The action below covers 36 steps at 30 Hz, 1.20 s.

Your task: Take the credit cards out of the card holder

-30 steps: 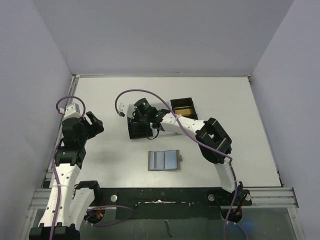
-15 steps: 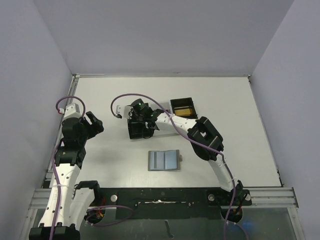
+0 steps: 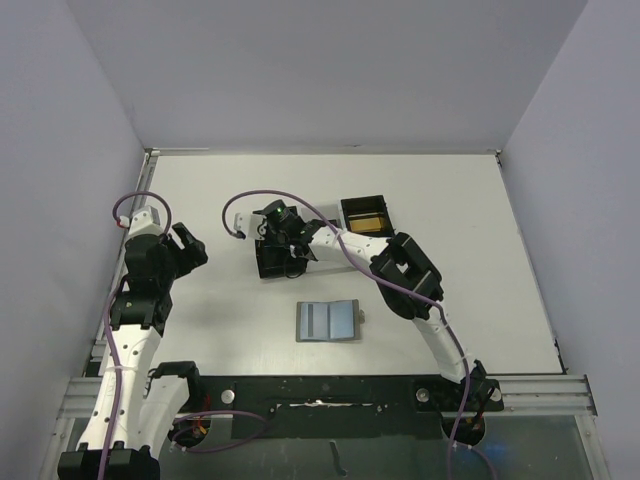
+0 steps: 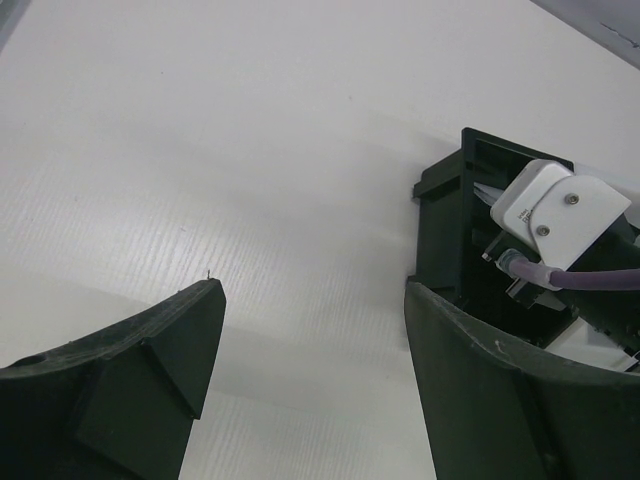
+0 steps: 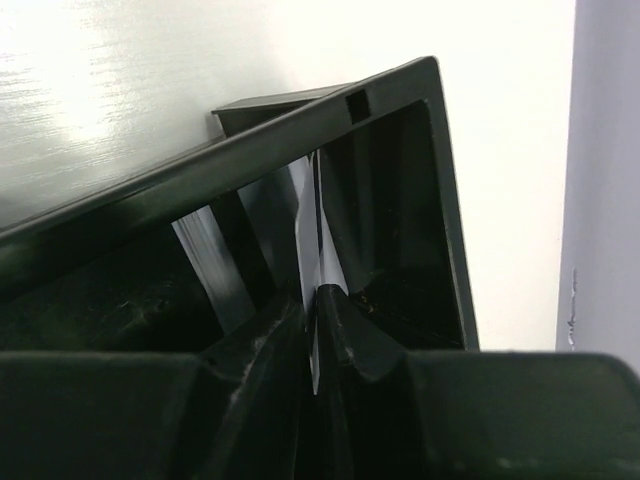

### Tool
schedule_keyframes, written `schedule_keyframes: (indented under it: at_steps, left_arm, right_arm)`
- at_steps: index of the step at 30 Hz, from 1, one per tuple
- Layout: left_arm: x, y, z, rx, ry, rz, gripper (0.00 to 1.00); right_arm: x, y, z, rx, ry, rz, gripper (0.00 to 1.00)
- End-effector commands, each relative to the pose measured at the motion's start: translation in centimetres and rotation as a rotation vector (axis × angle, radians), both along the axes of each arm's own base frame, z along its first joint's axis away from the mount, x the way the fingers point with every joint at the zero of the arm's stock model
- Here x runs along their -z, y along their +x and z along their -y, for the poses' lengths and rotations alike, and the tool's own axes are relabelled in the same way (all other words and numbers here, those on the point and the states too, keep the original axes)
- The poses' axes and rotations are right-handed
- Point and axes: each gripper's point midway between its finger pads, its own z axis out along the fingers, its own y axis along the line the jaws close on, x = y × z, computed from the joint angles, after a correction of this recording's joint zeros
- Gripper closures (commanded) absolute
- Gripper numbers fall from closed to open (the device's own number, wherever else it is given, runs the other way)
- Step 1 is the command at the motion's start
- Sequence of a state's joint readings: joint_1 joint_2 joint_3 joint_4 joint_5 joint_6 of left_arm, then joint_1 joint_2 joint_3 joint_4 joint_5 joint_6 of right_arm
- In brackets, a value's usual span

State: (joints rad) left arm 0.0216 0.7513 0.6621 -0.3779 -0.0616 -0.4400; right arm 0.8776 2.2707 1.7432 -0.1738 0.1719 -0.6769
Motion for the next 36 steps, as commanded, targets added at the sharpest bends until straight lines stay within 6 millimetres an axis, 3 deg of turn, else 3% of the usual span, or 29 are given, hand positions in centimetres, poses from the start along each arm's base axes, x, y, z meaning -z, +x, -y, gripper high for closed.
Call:
schedule_keyframes:
  at_steps: [1, 12, 18, 29, 33, 36]
  left_arm:
    - [-1.9, 0.9, -0.2, -0.007, 0.006, 0.072, 0.27]
    - [-2.0, 0.8, -0.2, -0.005, 0.005, 0.076, 0.27]
    - [-1.9, 0.9, -0.1, -0.001, 0.003, 0.074, 0.27]
    - [-2.2, 0.7, -0.2, -0.004, 0.005, 0.088, 0.27]
    - [-2.2, 0.7, -0.2, -0.006, 0.006, 0.088, 0.27]
    - [-2.4, 0.6, -0.4, -0.015, 0.014, 0.097, 0.27]
  right_arm:
    - [-0.5, 0.4, -0.4, -0.001, 0.017, -0.004, 0.84]
    - [-0.3, 0.0, -0.5, 0.008, 0.038, -0.045, 0.62]
    - [-2.3, -0.4, -1.4, 0.003, 0.133, -0.08, 0.53]
    - [-11.9, -2.1, -0.9, 0.055, 0.453, -0.041, 0.38]
    - [-15.5, -2.5, 1.2, 0.146, 0.575, 0.053, 0.33]
    - [-20.1, -3.4, 4.1, 0.225, 0.775, 0.17, 0.3]
